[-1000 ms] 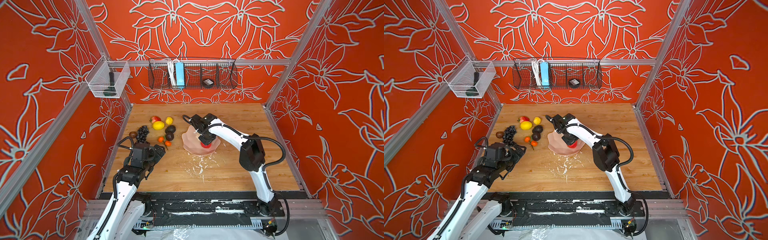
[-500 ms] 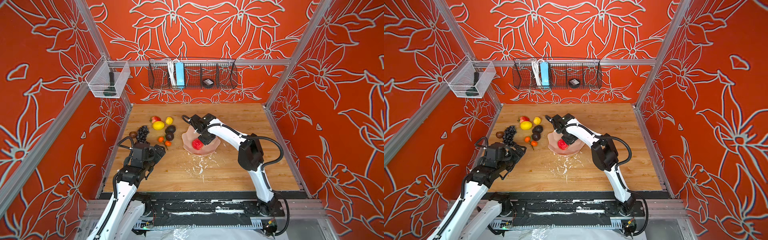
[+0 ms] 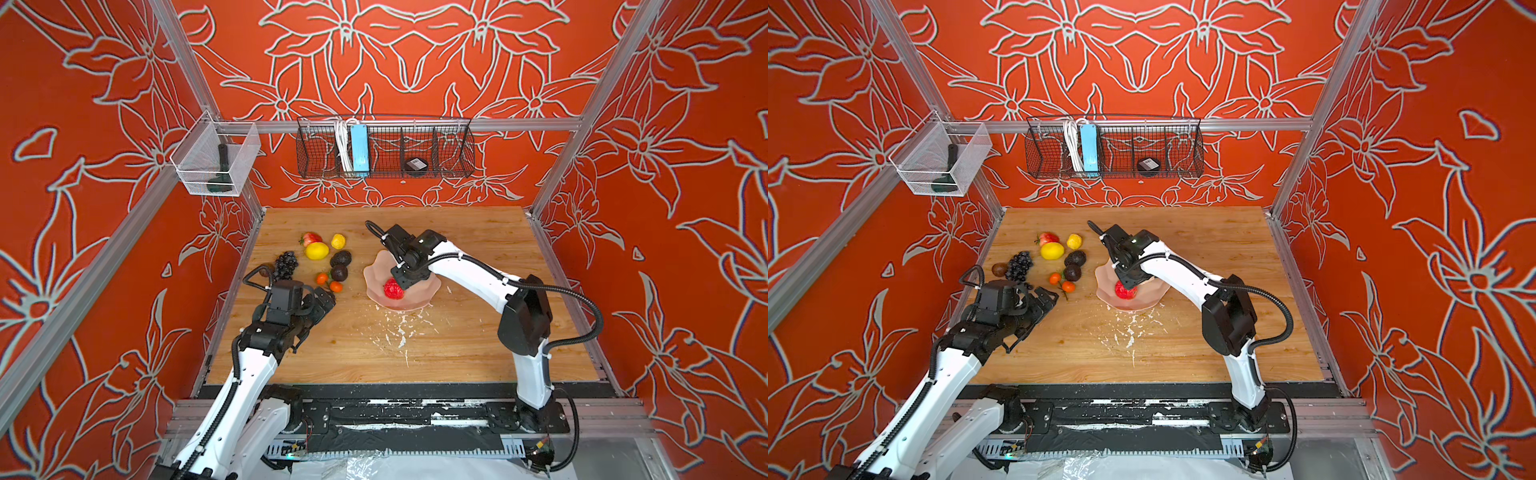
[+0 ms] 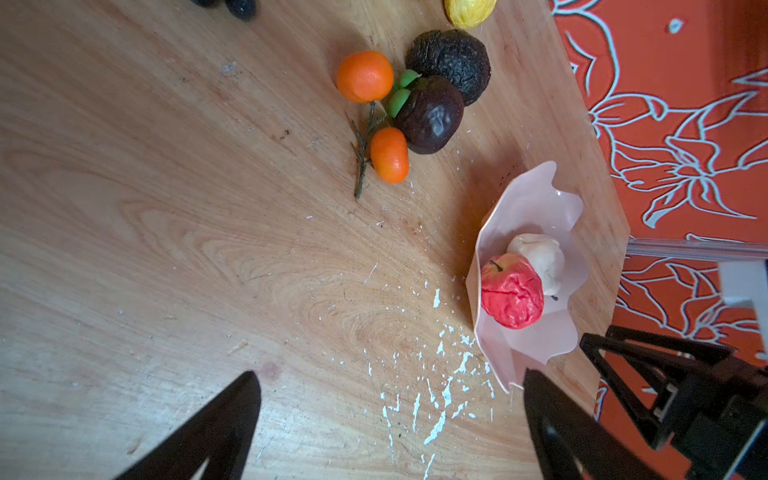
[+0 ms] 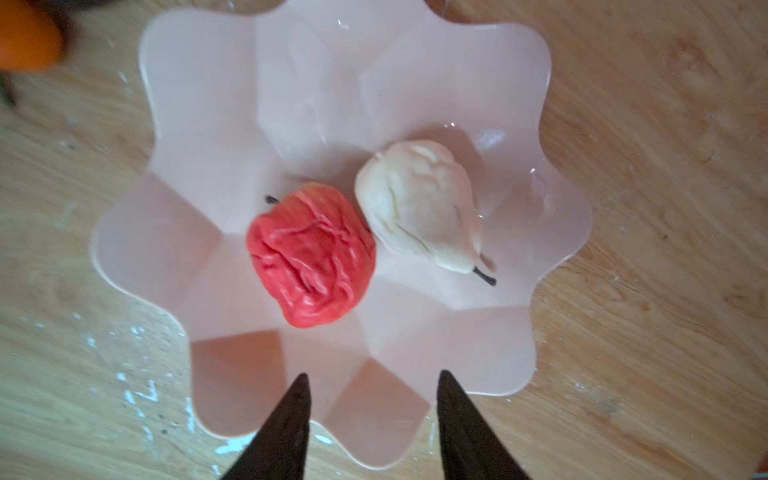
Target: Place and organize the fake fruits in the fruit bowl
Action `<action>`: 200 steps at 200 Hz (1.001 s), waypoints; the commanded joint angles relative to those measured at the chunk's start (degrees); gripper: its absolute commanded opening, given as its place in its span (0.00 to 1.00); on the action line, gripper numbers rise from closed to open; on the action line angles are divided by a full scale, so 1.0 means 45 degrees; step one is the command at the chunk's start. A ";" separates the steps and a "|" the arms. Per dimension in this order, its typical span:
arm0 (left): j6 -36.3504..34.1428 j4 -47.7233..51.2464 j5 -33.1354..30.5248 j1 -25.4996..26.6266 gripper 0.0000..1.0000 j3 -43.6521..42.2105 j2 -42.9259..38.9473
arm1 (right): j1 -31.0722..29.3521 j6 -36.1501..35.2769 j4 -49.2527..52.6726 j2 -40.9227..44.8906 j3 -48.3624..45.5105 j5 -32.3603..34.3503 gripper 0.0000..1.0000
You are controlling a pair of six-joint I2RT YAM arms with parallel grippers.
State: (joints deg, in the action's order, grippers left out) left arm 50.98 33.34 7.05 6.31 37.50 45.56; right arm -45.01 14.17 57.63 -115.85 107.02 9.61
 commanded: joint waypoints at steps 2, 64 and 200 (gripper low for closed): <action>-0.0177 -0.0112 0.0131 -0.0083 0.98 0.0254 0.0012 | -0.0211 0.1225 -0.1043 -0.0269 -0.0238 -0.0158 0.58; -0.0196 -0.0075 0.0153 -0.0076 0.98 0.0072 -0.0178 | -0.0500 0.5161 -0.1215 -0.0760 -0.0101 0.1000 0.86; -0.0587 0.0251 -0.0160 0.0078 0.98 -0.0246 -0.0930 | -0.0534 0.9643 -0.2098 -0.1460 -0.0572 0.0277 0.84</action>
State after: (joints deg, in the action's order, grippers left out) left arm 49.01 33.80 7.49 6.39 37.10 42.04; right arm -47.00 52.47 47.62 -120.38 103.74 10.85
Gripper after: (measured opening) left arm 0.984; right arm 0.831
